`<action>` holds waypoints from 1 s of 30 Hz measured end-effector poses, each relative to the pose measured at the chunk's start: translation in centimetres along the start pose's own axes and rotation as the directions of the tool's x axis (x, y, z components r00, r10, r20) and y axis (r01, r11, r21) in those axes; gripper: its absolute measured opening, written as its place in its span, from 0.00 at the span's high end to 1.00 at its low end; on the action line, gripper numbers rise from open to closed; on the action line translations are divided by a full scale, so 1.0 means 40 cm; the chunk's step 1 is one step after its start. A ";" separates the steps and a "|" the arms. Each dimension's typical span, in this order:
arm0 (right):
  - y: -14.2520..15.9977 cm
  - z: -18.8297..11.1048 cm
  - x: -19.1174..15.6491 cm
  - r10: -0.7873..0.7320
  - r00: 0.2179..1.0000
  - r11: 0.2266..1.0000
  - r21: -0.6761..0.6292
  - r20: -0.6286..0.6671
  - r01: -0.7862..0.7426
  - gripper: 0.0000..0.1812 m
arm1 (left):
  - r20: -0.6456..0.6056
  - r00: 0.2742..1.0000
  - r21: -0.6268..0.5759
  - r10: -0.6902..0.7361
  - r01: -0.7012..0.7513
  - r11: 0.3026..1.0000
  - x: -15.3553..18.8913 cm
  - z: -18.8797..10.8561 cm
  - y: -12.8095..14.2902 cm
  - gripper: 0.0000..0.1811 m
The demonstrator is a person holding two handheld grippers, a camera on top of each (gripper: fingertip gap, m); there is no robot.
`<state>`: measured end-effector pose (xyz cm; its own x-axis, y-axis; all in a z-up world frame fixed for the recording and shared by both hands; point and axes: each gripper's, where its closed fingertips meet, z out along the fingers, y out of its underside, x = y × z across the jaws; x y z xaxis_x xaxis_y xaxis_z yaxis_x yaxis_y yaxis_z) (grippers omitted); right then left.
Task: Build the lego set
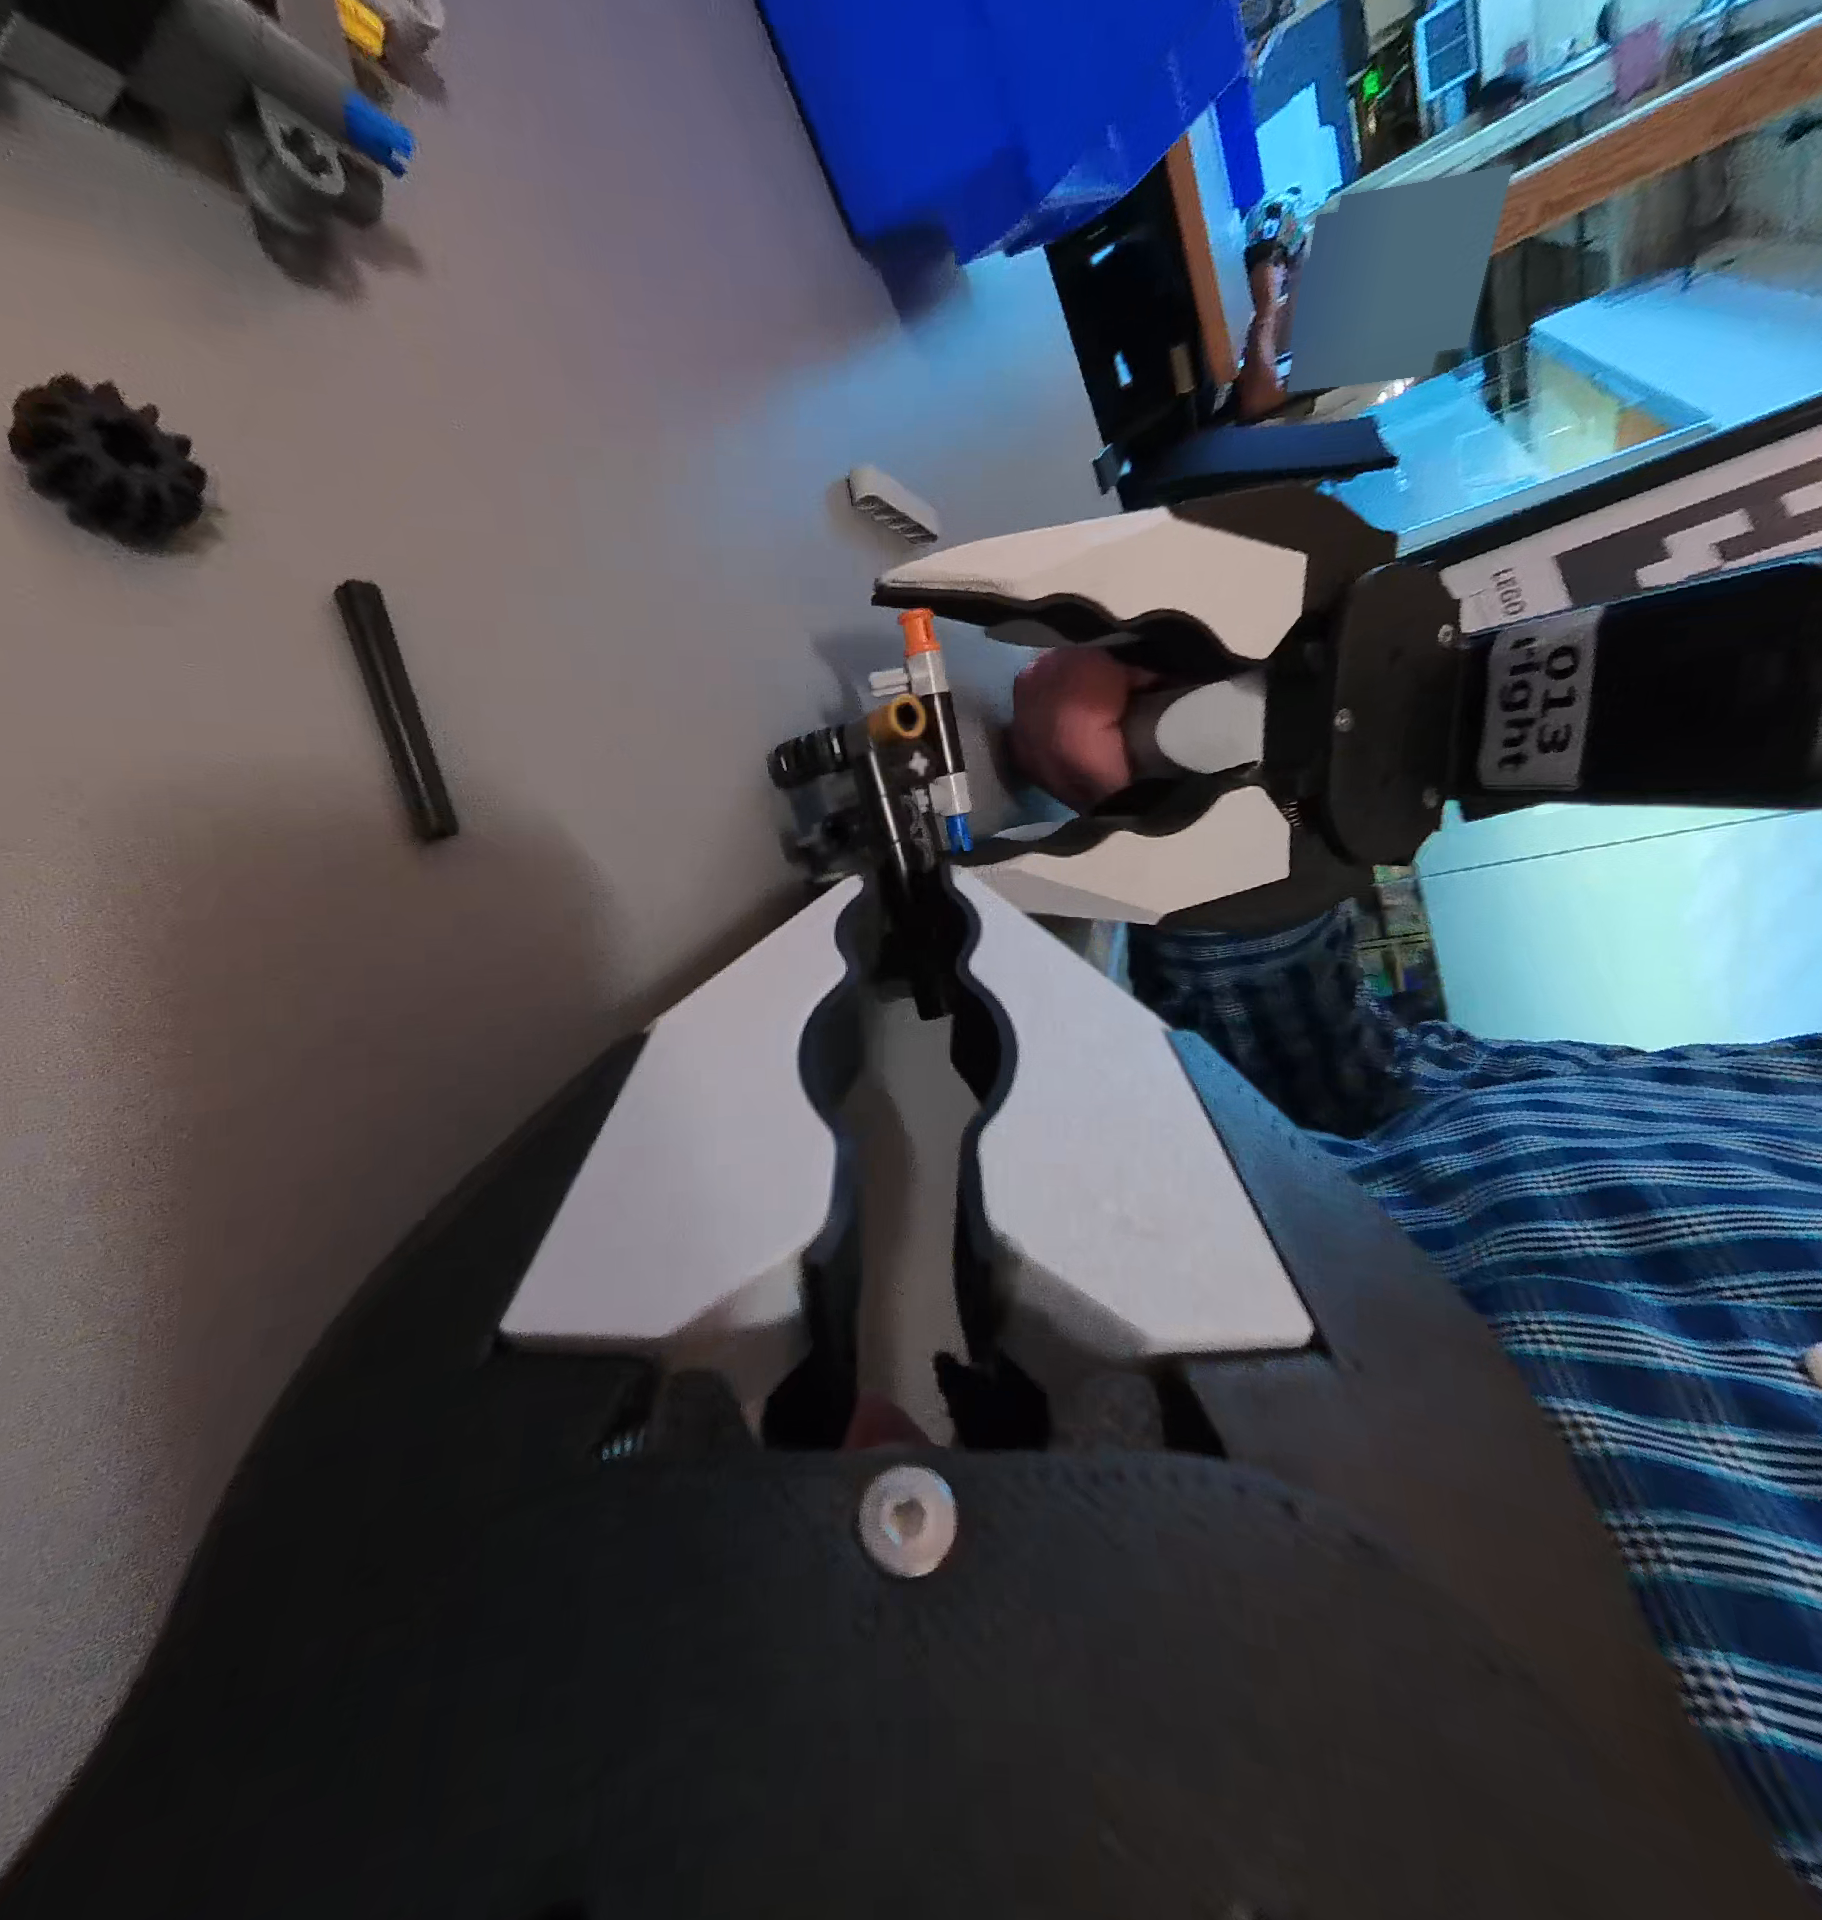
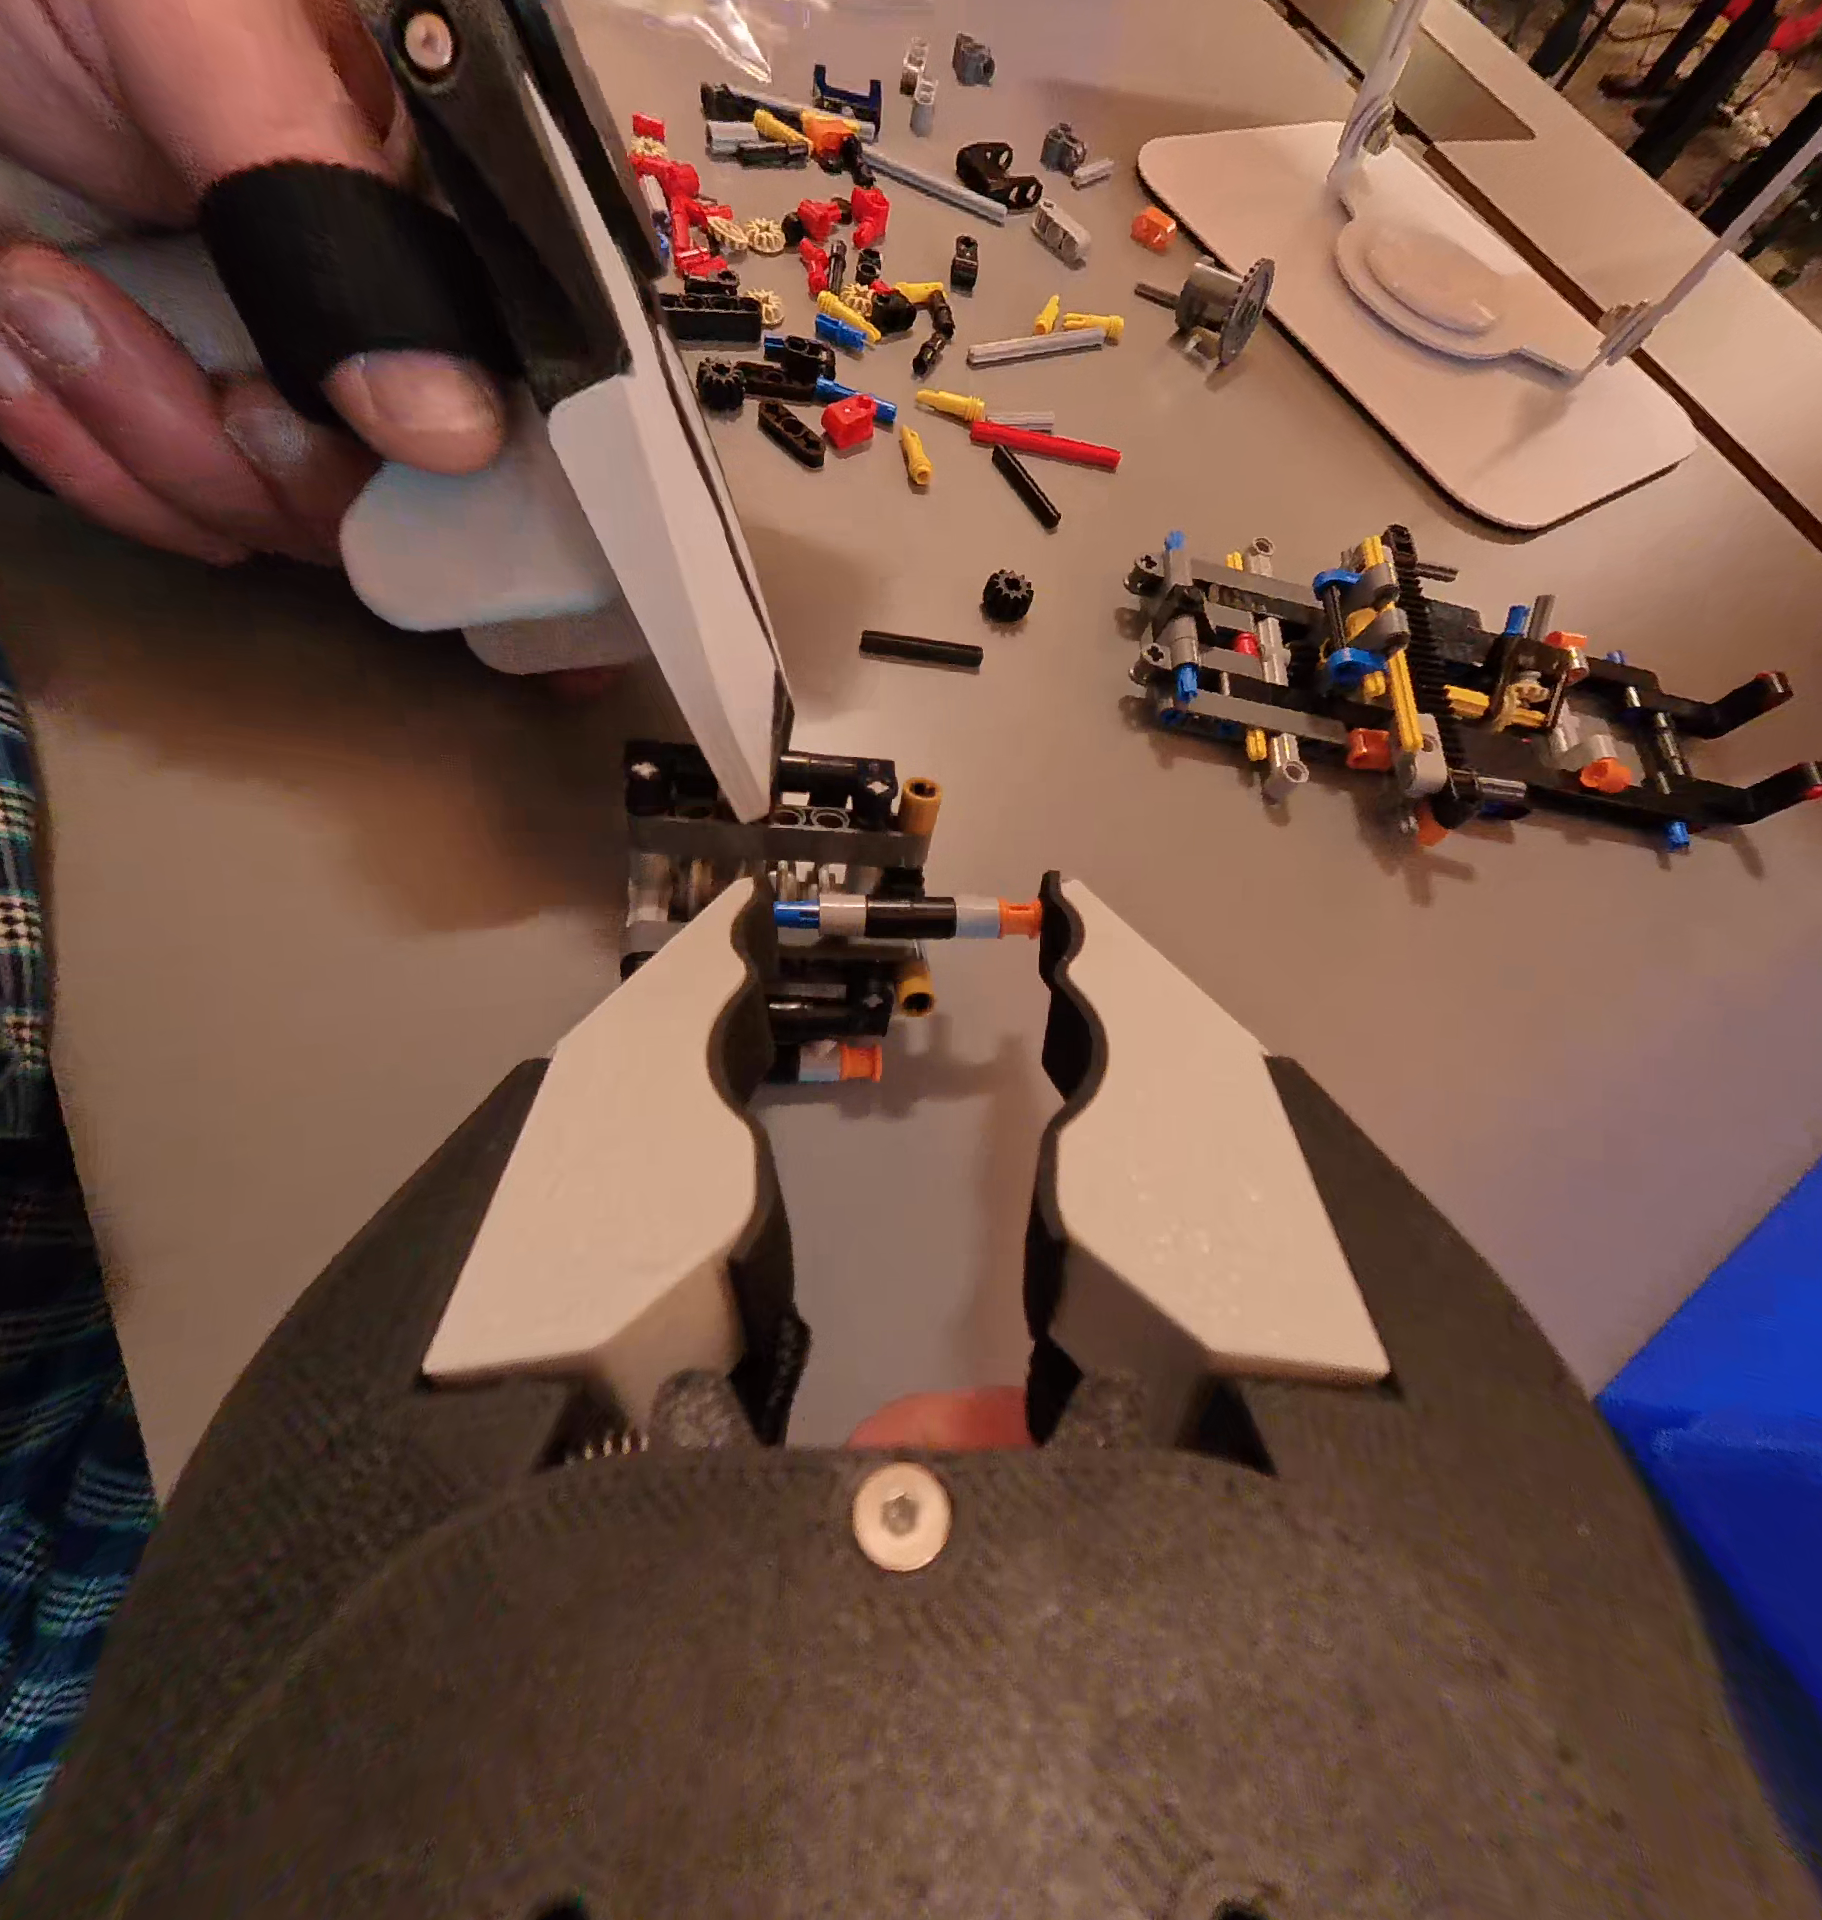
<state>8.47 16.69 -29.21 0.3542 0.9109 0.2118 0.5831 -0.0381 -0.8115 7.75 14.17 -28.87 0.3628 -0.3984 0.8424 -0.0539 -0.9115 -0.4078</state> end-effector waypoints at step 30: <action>-0.019 -0.089 -0.008 0.062 0.995 0.993 0.107 -0.074 -0.054 0.73 | 0.465 0.033 -0.576 0.885 -0.747 0.331 -0.019 -0.017 -0.032 0.90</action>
<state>10.52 14.98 -26.73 0.4432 0.8736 0.2008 0.4817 -0.0432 -0.8753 6.92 15.55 -28.76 0.3971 -0.7719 -0.4964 -0.8250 -0.0632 -0.5616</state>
